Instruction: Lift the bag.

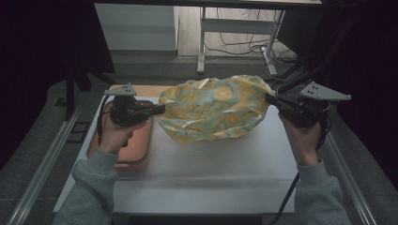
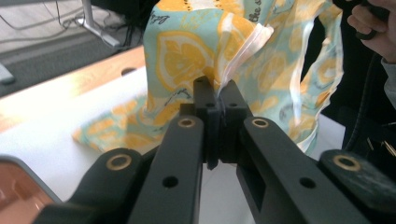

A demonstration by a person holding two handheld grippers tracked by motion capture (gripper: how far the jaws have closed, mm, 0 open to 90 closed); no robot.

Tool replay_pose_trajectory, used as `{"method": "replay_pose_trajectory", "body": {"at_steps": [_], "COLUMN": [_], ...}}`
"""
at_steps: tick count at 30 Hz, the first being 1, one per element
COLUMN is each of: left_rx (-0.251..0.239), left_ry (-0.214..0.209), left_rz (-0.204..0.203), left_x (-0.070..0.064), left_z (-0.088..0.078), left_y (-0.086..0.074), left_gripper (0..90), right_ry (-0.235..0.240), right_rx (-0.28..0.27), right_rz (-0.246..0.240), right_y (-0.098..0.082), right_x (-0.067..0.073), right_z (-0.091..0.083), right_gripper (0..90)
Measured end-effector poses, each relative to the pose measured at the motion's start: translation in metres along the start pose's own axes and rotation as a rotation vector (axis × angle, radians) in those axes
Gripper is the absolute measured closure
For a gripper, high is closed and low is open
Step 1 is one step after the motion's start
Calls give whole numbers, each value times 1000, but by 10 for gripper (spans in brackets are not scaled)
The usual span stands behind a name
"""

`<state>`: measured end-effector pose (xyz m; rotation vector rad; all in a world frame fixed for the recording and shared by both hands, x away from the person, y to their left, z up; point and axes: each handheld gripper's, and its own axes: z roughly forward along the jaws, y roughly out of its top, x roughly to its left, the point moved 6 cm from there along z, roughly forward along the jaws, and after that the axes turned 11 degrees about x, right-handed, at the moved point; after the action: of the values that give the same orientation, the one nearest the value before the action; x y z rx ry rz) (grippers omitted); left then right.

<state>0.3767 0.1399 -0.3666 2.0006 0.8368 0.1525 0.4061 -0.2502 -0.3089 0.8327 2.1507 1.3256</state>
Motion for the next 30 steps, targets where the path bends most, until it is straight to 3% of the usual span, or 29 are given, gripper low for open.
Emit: {"method": "replay_pose_trajectory", "body": {"at_steps": [1,4,5,7,10,15,23,30], "left_rx": [-8,-61,-78,-103,-100,-46,96,165], "left_ry": [3,5,1,0,-14,-19,8,28], "left_rz": [3,9,10,11,15,1,-63,-110], "left_x": [-1,-2,-3,-4,-6,-1,28,49], "left_z": [-2,-14,-19,-26,-24,2,63,91], "left_y": [3,12,15,20,22,17,-1,-15], "left_gripper": [884,884,884,884,884,883,882,880], "right_ry": [-16,23,15,-7,-24,-32,-24,-20], "right_rx": [-6,-80,-94,-101,-84,-27,143,212], "right_rz": [-7,21,19,2,-3,48,72,125], "right_y": [4,17,21,26,27,13,-33,-61], "right_x": [-1,-2,-2,-2,-5,-18,-26,-38], "right_z": [-3,-15,-19,-23,-18,3,56,85], "right_gripper": [892,893,893,893,894,892,892,891]}}
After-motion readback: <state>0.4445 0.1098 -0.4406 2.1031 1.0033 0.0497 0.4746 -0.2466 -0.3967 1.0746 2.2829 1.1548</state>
